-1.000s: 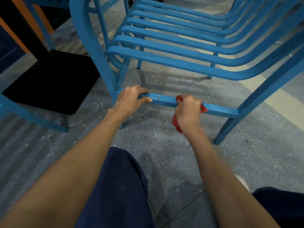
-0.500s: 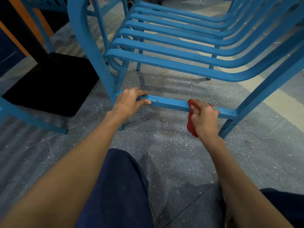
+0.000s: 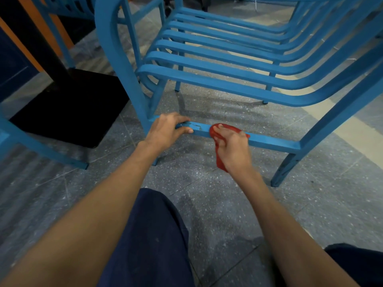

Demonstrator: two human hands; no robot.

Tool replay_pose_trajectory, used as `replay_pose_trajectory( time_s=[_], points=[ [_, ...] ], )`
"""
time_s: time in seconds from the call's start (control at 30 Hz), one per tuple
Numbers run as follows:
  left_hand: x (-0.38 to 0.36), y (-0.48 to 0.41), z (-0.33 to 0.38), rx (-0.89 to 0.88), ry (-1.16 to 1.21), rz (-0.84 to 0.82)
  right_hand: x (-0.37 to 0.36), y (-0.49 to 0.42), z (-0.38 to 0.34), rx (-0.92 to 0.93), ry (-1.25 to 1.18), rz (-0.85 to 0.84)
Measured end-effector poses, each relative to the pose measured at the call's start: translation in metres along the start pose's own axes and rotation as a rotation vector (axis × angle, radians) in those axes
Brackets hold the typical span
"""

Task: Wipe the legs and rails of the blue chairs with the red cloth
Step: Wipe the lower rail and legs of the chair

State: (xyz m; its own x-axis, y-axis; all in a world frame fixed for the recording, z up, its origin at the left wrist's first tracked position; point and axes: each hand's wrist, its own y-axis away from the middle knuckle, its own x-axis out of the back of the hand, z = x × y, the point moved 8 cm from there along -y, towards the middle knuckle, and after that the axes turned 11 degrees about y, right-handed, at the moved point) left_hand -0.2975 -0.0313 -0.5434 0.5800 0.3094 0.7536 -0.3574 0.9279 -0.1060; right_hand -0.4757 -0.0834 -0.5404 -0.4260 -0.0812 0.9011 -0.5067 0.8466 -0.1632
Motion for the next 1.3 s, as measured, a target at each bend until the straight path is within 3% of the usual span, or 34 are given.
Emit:
replay_pose_trajectory(
  time_s=[0.17,0.27,0.43,0.6,0.8,1.07,1.3],
  points=[
    [0.002,0.01,0.01,-0.131,-0.004,0.073,-0.001,-0.025,0.012,-0.242,0.024,-0.07],
    [0.018,0.029,0.009,-0.135,0.141,0.299,-0.018,-0.031,-0.019,-0.177,0.026,-0.099],
    [0.046,0.071,-0.02,0.065,0.418,0.707,-0.023,-0.014,-0.055,0.148,0.004,-0.012],
    [0.051,0.092,-0.056,0.303,0.538,0.933,-0.006,-0.02,-0.019,0.069,0.063,-0.05],
    [0.031,0.079,-0.074,0.448,0.587,0.801,-0.024,-0.038,-0.042,-0.038,0.078,-0.06],
    [0.027,0.076,-0.067,0.454,0.605,0.796,-0.032,-0.017,-0.079,0.249,0.031,-0.06],
    [0.029,0.076,-0.065,0.453,0.619,0.769,-0.023,-0.038,-0.051,0.068,0.061,-0.074]
  ],
)
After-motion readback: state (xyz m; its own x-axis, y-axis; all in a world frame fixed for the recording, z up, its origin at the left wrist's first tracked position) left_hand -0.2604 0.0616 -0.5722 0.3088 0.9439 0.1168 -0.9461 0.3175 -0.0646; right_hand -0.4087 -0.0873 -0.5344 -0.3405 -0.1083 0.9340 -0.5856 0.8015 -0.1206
